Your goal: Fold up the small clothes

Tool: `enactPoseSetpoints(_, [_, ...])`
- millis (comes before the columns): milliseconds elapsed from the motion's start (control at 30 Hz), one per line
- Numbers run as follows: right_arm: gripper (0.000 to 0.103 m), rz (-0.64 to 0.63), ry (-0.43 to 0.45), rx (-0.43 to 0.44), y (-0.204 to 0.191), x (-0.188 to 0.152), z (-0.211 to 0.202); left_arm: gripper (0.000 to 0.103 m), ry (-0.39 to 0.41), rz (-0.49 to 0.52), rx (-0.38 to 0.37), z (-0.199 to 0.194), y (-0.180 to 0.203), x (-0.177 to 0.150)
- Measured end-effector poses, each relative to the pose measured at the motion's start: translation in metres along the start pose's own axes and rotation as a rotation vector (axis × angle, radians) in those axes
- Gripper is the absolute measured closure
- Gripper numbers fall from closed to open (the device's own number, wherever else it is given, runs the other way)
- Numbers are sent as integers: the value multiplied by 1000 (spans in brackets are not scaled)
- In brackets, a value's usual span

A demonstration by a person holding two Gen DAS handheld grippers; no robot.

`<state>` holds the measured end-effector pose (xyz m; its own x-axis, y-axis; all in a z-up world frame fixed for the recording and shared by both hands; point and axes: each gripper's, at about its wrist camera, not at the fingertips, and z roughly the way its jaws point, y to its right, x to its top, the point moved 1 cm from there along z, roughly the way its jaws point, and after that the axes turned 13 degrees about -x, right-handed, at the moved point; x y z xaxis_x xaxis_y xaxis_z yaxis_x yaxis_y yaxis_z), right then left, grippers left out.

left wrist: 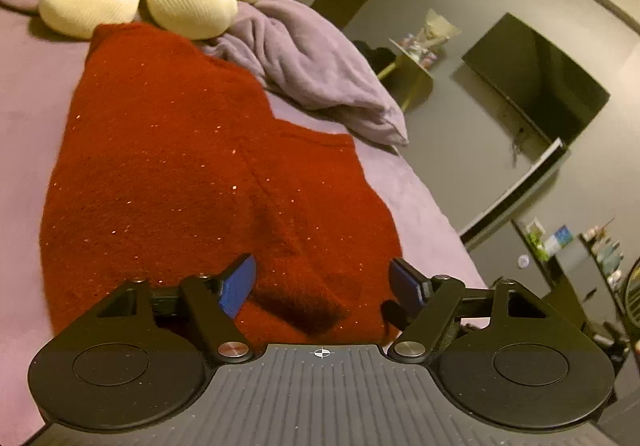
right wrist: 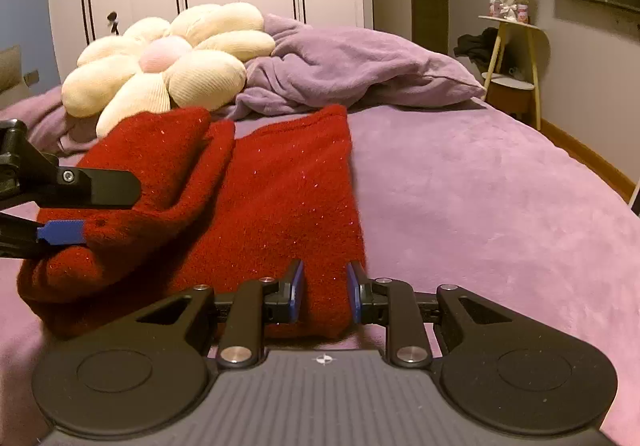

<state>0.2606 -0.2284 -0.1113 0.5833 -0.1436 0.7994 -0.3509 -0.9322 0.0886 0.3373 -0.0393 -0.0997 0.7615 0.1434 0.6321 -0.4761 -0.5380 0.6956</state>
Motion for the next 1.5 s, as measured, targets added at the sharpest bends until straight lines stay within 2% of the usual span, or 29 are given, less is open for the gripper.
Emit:
enactPoseSetpoints(233, [80, -76, -17, -14, -9, -1, 14, 27, 17, -11, -6, 6, -6, -1])
enactPoseSetpoints(333, [74, -107, -32, -16, -12, 0, 19, 26, 14, 15, 10, 5, -1, -4])
enactPoseSetpoints(400, [72, -100, -43, -12, -9, 6, 15, 19, 7, 22, 24, 0, 5, -1])
enactPoseSetpoints(467, [63, -67, -34, 7, -3, 14, 4, 9, 13, 2, 6, -8, 10, 1])
enactPoseSetpoints(567, [50, -5, 4, 86, 2, 29, -15, 7, 51, -24, -41, -26, 16, 2])
enactPoseSetpoints(600, [49, 10, 10, 120, 1, 34, -18, 7, 54, -28, -49, -31, 18, 1])
enactPoseSetpoints(667, [43, 46, -3, 213, -5, 46, -19, 7, 62, -49, -36, -40, 20, 0])
enactPoseSetpoints(700, [43, 69, -19, 256, -7, 51, -16, 7, 90, -64, -18, -50, 19, -3])
enactPoseSetpoints(767, [32, 126, -90, 354, -12, 60, -3, 7, 116, -99, -2, -68, 14, -7])
enactPoseSetpoints(833, [28, 172, -146, 427, -18, 65, 12, 7, 149, -115, 17, -89, 9, -12])
enactPoseSetpoints(933, [20, 178, -220, 458, -32, 68, 41, 7, 177, -100, 133, -113, -2, -17])
enactPoseSetpoints(1000, [19, 204, -300, 499, -42, 69, 62, 7, 155, -104, 180, -117, -11, -19])
enactPoseSetpoints(1067, [19, 273, -380, 546, -48, 69, 80, 7, 132, -124, 195, -116, -18, -22])
enactPoseSetpoints(1133, [19, 296, -393, 581, -58, 71, 86, 7, 121, -127, 200, -113, -23, -24])
enactPoseSetpoints(1200, [19, 267, -370, 596, -71, 73, 87, 7, 104, -121, 212, -109, -25, -27])
enactPoseSetpoints(1233, [23, 239, -363, 607, -78, 74, 88, 7, 93, -119, 221, -105, -26, -28])
enactPoseSetpoints(1267, [37, 213, -349, 608, -85, 73, 86, 7, 83, -118, 233, -102, -26, -28])
enactPoseSetpoints(1300, [47, 185, -332, 606, -90, 74, 84, 7, 70, -114, 251, -98, -26, -29])
enactPoseSetpoints(1333, [66, 150, -301, 587, -95, 76, 80, 7, 56, -106, 268, -96, -26, -31])
enactPoseSetpoints(1367, [75, 108, -257, 553, -100, 81, 73, 7, 45, -99, 283, -93, -25, -33])
enactPoseSetpoints(1433, [80, -7, -113, 461, -108, 92, 46, 7, 32, -92, 319, -86, -23, -32])
enactPoseSetpoints(1500, [81, 17, -7, 469, -96, 103, 21, 7, 28, -94, 351, -79, -21, -31])
